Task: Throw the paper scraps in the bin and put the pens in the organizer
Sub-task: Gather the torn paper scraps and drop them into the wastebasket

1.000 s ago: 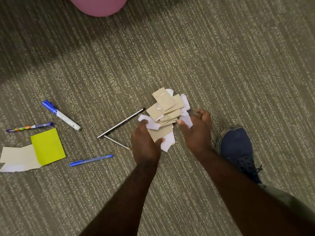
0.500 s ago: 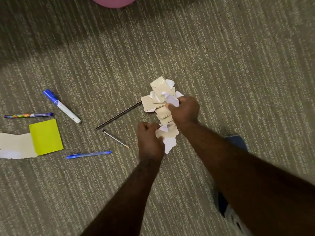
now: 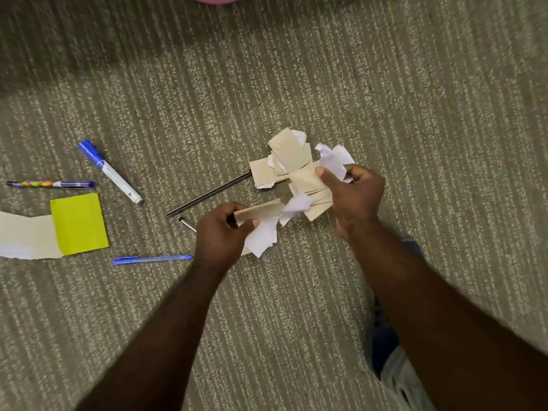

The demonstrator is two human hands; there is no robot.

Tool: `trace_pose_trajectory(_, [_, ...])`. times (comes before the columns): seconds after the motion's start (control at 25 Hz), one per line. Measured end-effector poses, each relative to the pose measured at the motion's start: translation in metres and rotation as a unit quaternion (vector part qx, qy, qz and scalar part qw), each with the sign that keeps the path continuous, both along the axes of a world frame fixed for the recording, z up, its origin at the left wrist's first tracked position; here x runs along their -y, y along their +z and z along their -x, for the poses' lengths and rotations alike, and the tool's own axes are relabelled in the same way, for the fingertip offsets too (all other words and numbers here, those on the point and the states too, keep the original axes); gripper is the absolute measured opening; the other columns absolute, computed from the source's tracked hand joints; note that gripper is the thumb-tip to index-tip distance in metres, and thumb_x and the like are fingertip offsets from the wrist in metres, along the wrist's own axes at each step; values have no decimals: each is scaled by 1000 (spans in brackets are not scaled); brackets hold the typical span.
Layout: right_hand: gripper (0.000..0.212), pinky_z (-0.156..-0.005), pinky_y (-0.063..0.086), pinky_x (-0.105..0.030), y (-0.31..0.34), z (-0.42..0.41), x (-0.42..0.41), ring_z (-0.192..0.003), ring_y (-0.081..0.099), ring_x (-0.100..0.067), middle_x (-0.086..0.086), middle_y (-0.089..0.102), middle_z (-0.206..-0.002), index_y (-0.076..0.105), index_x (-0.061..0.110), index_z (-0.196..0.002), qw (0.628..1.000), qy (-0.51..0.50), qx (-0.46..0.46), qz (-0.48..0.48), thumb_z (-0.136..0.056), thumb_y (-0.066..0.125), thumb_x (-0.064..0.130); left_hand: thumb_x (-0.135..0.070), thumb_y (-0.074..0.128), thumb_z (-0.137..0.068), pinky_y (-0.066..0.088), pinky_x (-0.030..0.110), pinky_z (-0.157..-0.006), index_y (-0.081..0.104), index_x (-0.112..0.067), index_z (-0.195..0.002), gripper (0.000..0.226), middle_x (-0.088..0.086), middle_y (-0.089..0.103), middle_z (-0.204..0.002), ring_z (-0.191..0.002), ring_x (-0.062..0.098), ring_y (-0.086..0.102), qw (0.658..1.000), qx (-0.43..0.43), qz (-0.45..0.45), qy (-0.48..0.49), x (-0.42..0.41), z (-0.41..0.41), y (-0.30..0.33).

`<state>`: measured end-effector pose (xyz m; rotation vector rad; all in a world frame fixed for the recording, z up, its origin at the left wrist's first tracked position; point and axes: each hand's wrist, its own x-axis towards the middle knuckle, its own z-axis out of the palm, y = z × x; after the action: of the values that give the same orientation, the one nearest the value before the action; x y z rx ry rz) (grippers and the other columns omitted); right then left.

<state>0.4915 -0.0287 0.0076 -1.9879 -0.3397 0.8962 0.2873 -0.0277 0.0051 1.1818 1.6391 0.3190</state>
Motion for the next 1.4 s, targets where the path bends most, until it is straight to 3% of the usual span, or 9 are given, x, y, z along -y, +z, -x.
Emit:
trace_pose_trajectory(0.28, [16,-60,55,-28,14,-5,21,-64,62,-16,-2,67,-69,67,11,-69,992,-66,-90,-50,-68,79,1,-11,75,-75,58,39,-72,64,-15,-95,23,8,71,-93,-85,24,69,998,50,-38,10,-44,-20,12])
trace_pose_trajectory(0.4, [14,-63,56,-32,14,-6,28,-67,64,-20,-4,69,-72,68,9,-71,988,-103,-106,-51,-69,78,0,-10,79,-71,56,34,-82,67,-16,-99,31,9,65,-112,-95,21,65,995,18,-88,-38,-71,-45,6])
trace_pose_trajectory(0.52, [13,-61,56,-32,12,-7,33,-67,64,-20,-2,69,-71,69,9,-72,982,-138,-118,-45,-69,78,1,-8,79,-69,42,12,-94,68,-8,-107,40,12,44,-144,-122,19,49,983,-50,-94,-148,-88,-72,-7])
trace_pose_trajectory(0.56, [13,-64,57,-35,11,-7,34,-69,63,-22,-3,69,-72,69,10,-71,981,-146,-122,-42,-70,78,1,-8,78,-70,38,16,-100,67,-6,-108,40,13,39,-148,-128,21,45,975,-75,-92,-186,-90,-79,-9])
trace_pose_trajectory(0.72, [14,-73,56,-46,8,-8,38,-76,62,-27,-5,69,-74,70,13,-65,979,-159,-125,-30,-69,79,4,2,64,-75,39,19,-91,67,1,-103,28,13,59,-131,-112,17,57,969,-96,-130,-187,-79,-96,-17])
trace_pose_trajectory(0.84, [13,-68,56,-41,4,-9,42,-72,62,-24,0,69,-69,70,13,-65,978,-162,-128,-32,-69,80,5,3,70,-69,40,12,-76,72,-2,-84,15,10,66,-113,-91,14,58,975,-80,-133,-159,-77,-99,-18])
trace_pose_trajectory(1.0, [13,-61,56,-35,-2,-8,47,-66,63,-17,4,70,-66,70,15,-65,989,-113,-92,-12,-68,81,9,-4,70,-70,45,26,-67,76,-3,-80,11,16,73,-85,-78,25,67,967,-113,-139,-184,-90,-95,-17])
trace_pose_trajectory(1.2, [23,-56,53,-29,-6,2,54,-60,61,-3,8,68,-69,63,20,-66,998,49,-22,21,-66,82,8,5,66,-70,48,17,-68,77,-13,-75,20,5,75,-81,-70,10,64,989,-60,-93,-99,-95,-74,-9])
trace_pose_trajectory(1.4, [56,-63,51,-30,-13,25,50,-73,60,-12,-6,62,-88,46,22,-95,989,125,-76,12,-62,81,-5,0,70,-75,55,32,-68,75,-22,-70,22,5,74,-83,-81,19,69,999,25,10,20,-99,-37,7])
